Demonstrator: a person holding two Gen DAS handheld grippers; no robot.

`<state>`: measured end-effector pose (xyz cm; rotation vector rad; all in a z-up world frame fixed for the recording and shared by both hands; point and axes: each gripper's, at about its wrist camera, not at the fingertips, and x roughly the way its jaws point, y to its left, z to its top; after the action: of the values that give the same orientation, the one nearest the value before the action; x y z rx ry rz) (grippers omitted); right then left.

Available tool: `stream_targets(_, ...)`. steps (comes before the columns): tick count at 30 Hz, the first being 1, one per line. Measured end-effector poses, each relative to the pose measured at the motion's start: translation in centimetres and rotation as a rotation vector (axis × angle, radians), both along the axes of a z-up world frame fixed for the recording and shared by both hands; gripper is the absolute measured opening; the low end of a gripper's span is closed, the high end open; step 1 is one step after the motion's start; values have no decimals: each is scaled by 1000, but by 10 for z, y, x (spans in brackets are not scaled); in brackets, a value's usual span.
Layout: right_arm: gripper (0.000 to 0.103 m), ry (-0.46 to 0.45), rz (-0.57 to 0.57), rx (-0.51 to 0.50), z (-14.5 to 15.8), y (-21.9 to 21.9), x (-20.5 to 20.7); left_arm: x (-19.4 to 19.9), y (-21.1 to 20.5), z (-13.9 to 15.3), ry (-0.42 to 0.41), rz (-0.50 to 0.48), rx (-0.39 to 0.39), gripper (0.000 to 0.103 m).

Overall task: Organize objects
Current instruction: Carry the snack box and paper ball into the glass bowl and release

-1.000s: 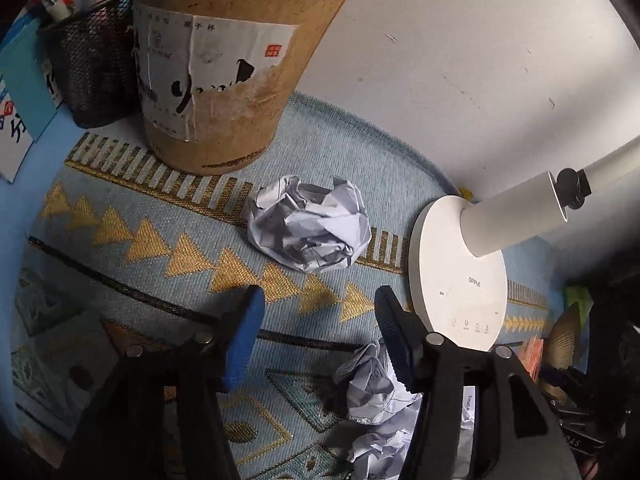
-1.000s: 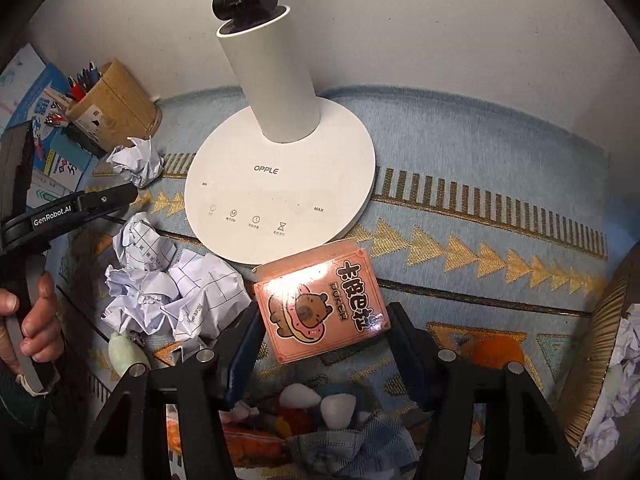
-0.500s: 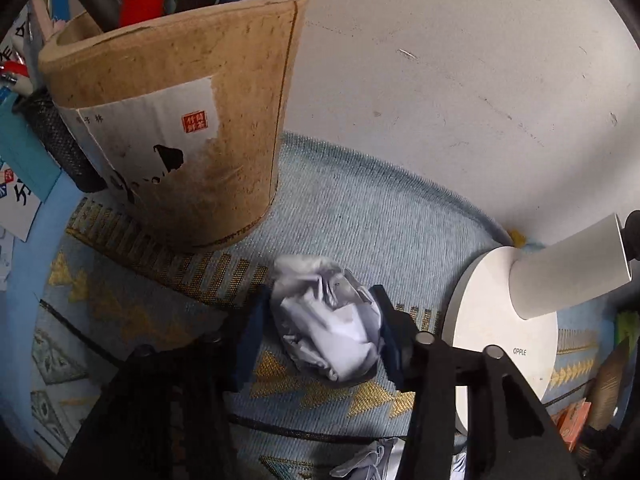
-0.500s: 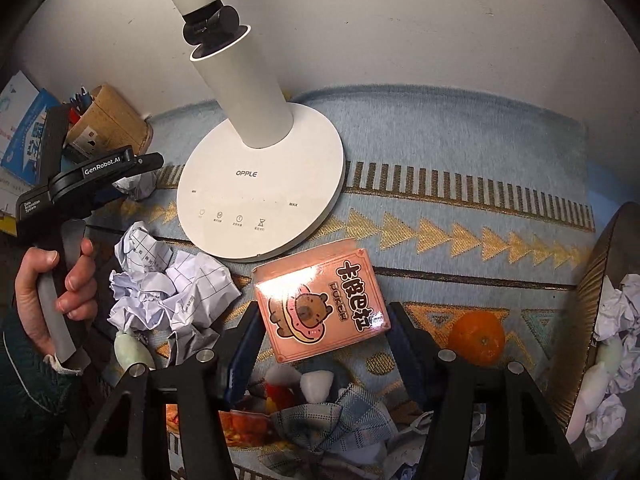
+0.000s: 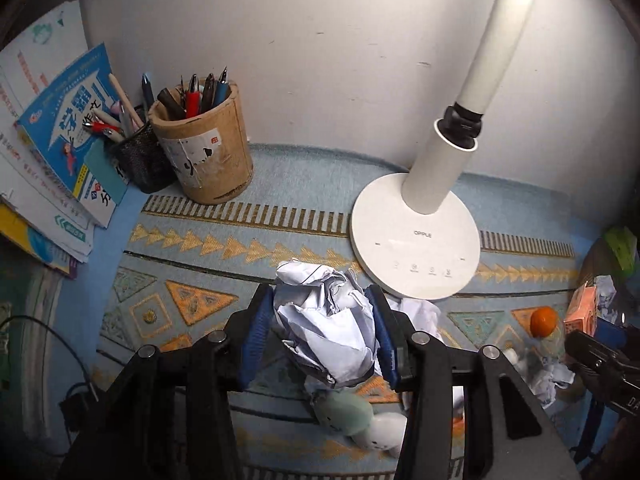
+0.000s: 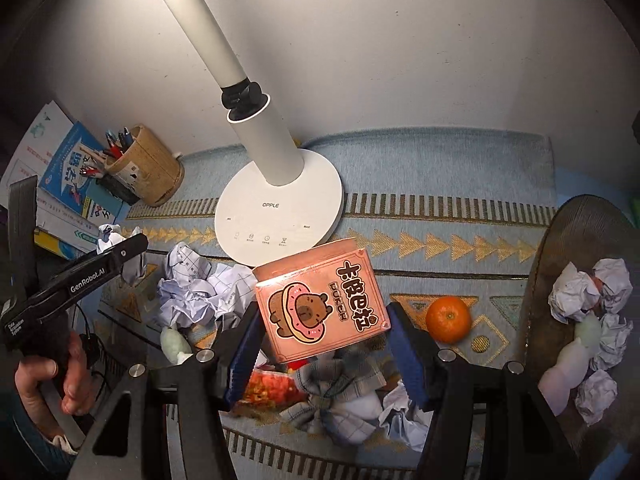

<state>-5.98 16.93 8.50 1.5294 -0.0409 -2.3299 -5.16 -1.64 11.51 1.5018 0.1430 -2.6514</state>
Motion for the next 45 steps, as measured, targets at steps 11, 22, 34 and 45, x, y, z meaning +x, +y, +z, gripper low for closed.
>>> stream_targets(11,60,52,-70,-24,34,81,38,23,75,56,117,-112,-41,44)
stream_targets(22,60,33,-283,-26,35,209,44,12,187,47,80,-290,49,44)
stream_targets(34,68,-8,-359,-8,24,284,16,-17,289,27,67,-463,127,81)
stream_targets(45,69,-65,-388,-72,10,302,28,9,228,-2,-43,-340,211,81)
